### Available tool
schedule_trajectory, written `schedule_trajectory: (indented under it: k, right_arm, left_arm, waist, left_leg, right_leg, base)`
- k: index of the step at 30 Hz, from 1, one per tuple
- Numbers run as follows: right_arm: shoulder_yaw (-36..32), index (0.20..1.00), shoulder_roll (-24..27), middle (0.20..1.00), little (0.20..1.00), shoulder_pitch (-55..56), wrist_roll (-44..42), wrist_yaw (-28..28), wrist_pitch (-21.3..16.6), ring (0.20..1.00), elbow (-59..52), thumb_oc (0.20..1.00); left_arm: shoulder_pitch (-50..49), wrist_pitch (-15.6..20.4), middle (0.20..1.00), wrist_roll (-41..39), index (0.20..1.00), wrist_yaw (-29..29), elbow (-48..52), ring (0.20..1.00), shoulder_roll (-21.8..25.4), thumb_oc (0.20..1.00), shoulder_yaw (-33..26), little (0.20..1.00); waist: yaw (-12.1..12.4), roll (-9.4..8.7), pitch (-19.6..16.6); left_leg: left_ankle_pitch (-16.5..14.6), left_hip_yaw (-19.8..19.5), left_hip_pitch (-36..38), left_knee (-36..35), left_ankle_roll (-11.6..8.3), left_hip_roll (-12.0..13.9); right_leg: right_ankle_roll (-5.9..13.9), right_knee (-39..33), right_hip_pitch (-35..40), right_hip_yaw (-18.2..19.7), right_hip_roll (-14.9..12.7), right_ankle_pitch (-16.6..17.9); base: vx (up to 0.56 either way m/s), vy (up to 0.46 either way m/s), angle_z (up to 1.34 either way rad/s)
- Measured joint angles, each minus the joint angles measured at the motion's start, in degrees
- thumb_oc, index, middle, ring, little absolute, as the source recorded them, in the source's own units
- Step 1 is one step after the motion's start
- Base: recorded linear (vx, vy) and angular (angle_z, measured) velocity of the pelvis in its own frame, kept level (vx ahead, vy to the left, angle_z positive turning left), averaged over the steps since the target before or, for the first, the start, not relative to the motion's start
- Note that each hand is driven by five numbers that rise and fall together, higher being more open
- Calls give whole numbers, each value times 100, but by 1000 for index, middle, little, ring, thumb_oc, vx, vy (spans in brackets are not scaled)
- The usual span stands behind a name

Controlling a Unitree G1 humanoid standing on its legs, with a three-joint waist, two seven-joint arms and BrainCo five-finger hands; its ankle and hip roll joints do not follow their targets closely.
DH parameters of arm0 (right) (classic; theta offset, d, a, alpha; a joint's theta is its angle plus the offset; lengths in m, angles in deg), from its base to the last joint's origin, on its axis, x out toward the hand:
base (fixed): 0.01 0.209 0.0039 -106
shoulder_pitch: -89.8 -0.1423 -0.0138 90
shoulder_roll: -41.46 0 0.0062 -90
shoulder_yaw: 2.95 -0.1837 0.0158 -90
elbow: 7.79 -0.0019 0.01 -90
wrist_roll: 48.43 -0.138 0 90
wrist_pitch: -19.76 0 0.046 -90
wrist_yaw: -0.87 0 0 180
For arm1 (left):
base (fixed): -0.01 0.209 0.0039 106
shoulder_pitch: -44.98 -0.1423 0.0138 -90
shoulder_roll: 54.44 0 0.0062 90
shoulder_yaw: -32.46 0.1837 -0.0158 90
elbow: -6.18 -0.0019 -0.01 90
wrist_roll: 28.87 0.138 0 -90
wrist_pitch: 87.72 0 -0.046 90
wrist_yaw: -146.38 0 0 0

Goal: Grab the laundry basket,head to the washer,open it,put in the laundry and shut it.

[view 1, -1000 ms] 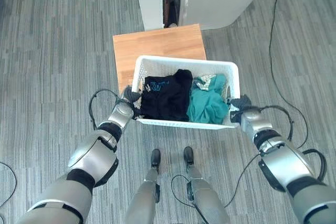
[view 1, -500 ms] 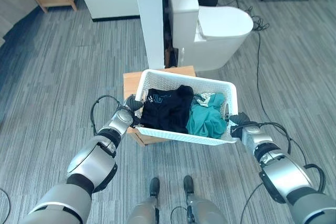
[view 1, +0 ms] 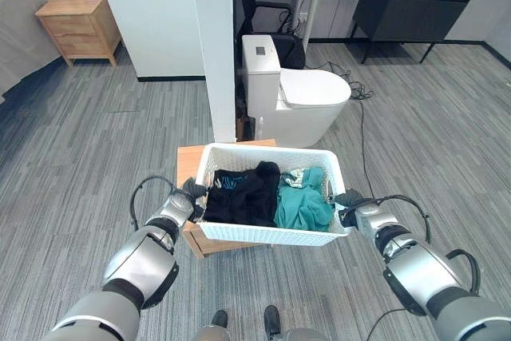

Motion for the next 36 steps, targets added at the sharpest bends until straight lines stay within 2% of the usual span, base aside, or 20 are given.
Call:
schedule_trajectory:
  k: [2, 4, 5, 6, 9, 10, 11, 13, 14, 15, 16, 18, 19, 20, 21, 23, 24, 26, 29, 36]
  right_arm:
    - [0, 200, 99, 200, 200, -2, -10, 4, -7, 200, -311, 200]
    - [15, 200, 108, 200, 200, 101, -37, 3, 7, 200, -242, 200]
    - [25, 200, 54, 200, 200, 104, -60, 12, -7, 200, -229, 200]
    - [-17, 200, -4, 200, 200, 87, -59, 34, -39, 200, -219, 200]
    - [-4, 200, -105, 200, 200, 180, -62, 41, -37, 200, -208, 200]
    - [-44, 200, -239, 200, 200, 182, -72, 45, -45, 200, -208, 200]
    - [-74, 200, -402, 200, 200, 178, -72, 57, -57, 200, -221, 200]
    - [-59, 200, -436, 200, 200, 310, -83, 48, -51, 200, -179, 200]
    - [-60, 200, -450, 200, 200, 323, -133, 40, -44, 200, -89, 200]
    - [-66, 200, -518, 200, 200, 334, -182, 14, -43, 200, -81, 200]
    - [-66, 200, -522, 200, 200, 333, -181, 14, -44, 200, -86, 200]
    - [-75, 200, -536, 200, 200, 251, -178, 14, -46, 200, -125, 200]
    - [-130, 200, -532, 200, 200, 230, -175, 16, -48, 200, -136, 200]
    - [-140, 200, -517, 200, 200, 167, -159, 23, -49, 200, -130, 200]
    - [-140, 200, -530, 200, 200, 97, -146, 23, -49, 200, -131, 200]
    - [-138, 200, -557, 200, 200, 65, 70, 30, -56, 200, -197, 200]
    - [-138, 200, -569, 200, 200, 53, 80, 32, -57, 200, -178, 200]
    - [-139, 200, -501, 200, 200, 201, 188, 32, -62, 200, -163, 200]
    - [-187, 200, -420, 200, 200, 280, 284, 27, -61, 200, -171, 200]
    - [-229, 200, -2, 200, 200, 397, 303, 19, -63, 200, -134, 200]
  left_arm:
    - [75, 41, 200, -201, 200, 37, 67, 200, 108, 200, -37, 200]
    - [73, 43, 200, -227, 200, 44, 72, 200, 50, 200, -27, 200]
    - [66, 48, 200, -255, 200, 47, 65, 200, 41, 200, -28, 200]
    - [67, 49, 200, -356, 200, 92, -39, 200, 82, 200, -62, 200]
    - [59, 46, 200, -358, 200, 96, -43, 200, 136, 200, -37, 200]
    - [31, 46, 200, -364, 200, 94, -43, 200, 249, 200, -39, 200]
    - [-35, 46, 200, -379, 200, 93, -43, 200, 429, 200, -64, 200]
    - [-13, 45, 200, -394, 200, 52, 50, 200, 449, 200, -64, 200]
    - [-12, 46, 200, -392, 200, 50, 75, 200, 433, 200, -97, 200]
    - [-62, 29, 200, -394, 200, 13, 4, 200, 473, 200, -109, 200]
    - [-90, 30, 200, -401, 200, -9, 5, 200, 484, 200, -158, 200]
    - [-93, 30, 200, -573, 200, -34, 16, 200, 527, 200, -372, 200]
    - [-72, 36, 200, -586, 200, -34, 26, 200, 534, 200, -372, 200]
    - [-55, 47, 200, -634, 200, -22, 59, 200, 530, 200, -473, 200]
    - [-73, 42, 200, -695, 200, -23, 39, 200, 569, 200, -490, 200]
    - [-121, 42, 200, -804, 200, -11, 129, 200, 635, 200, -550, 200]
    - [-206, 60, 200, -805, 200, -12, 246, 200, 675, 200, -548, 200]
    - [-369, 43, 200, -805, 200, 6, 295, 200, 543, 200, -602, 200]
    - [-669, 45, 200, -806, 200, 12, 319, 200, 390, 200, -721, 200]
    - [-832, 47, 200, -811, 200, 20, 287, 200, -119, 200, -777, 200]
  waist:
    - [20, 26, 40]
    - [-147, -16, 63]
    - [-186, -24, 89]
    - [-42, -56, 114]
    - [-11, -33, 237]
    - [111, -86, 313]
    - [300, -30, 394]
    - [232, 184, 556]
    - [197, 236, 593]
    - [222, 249, 604]
    - [261, 255, 606]
    - [336, 257, 602]
    - [359, 235, 585]
    - [299, 215, 573]
    - [412, 213, 571]
    - [402, 90, 490]
    - [387, 45, 449]
    - [129, 52, 394]
    - [-113, 67, 330]
    - [-372, 359, 155]
  left_leg:
    - [20, 220, -336, 181, 102, -194]
    - [-4, 319, -381, 363, 180, -440]
    - [-68, 411, -429, 523, 304, -550]
    - [-82, 778, -463, 469, 481, -481]
    - [28, 1093, -480, 505, 676, -508]
    - [28, 1451, -473, 524, 752, -451]
    - [-18, 1780, -484, 568, 822, -344]
    - [52, 1841, -398, 413, 888, -324]
    - [148, 1955, -312, 242, 893, -309]
    - [231, 2186, -146, 19, 895, -232]
    - [257, 2300, -71, -64, 900, -162]
    - [315, 2612, 36, -199, 866, 24]
    - [328, 2679, 60, -272, 841, 52]
    - [360, 2965, 44, -293, 803, 166]
    - [372, 3142, 87, -334, 770, 229]
    - [377, 3470, 64, -351, 637, 304]
    - [389, 3596, 101, -412, 575, 342]
    - [461, 3580, 143, -419, 378, 547]
    - [524, 3646, 204, -435, 260, 735]
    - [701, 3255, 219, -283, 27, 1032]
  right_leg:
    - [256, 99, -423, 432, -151, 98]
    - [386, 136, -445, 505, -342, 98]
    - [478, 197, -504, 628, -387, 137]
    - [649, 278, -653, 866, -450, 54]
    - [659, 467, -661, 755, -637, -280]
    - [559, 594, -759, 422, -788, -335]
    - [500, 613, -897, -164, -907, -376]
    - [576, 798, -850, -795, -1142, -428]
    - [666, 1184, -886, -637, -1123, -525]
    - [723, 1953, -883, -340, -1045, -817]
    - [739, 2091, -747, -404, -996, -913]
    - [639, 2519, -547, -826, -951, -1198]
    - [663, 2384, -390, -902, -945, -1234]
    - [632, 2336, -219, -1154, -971, -1454]
    - [558, 2313, -203, -1383, -1008, -1510]
    - [456, 1515, 121, -1760, -1064, -1523]
    - [530, 1062, 251, -1861, -1021, -1232]
    - [423, 628, 435, -1687, -718, -1021]
    - [211, 650, 400, -1521, -524, -979]
    - [-55, 801, 333, -1202, -153, -1007]
  base:
    - [-132, 244, -98]
    - [-149, 312, -35]
    - [-69, 138, -82]
    - [-67, 94, -97]
    - [-117, 159, -74]
    - [-160, 148, -142]
    - [-139, 114, -141]
    - [-123, 78, -64]
    - [-167, 83, -51]
    - [-169, 71, -77]
    - [-138, 59, -93]
    - [-135, -32, -96]
    - [-134, -55, -89]
    - [-149, -130, -105]
    - [-103, -101, -111]
    - [-62, -162, -117]
    - [-7, -201, -78]
    - [21, -248, -42]
    - [16, -174, -35]
    - [25, -162, -28]
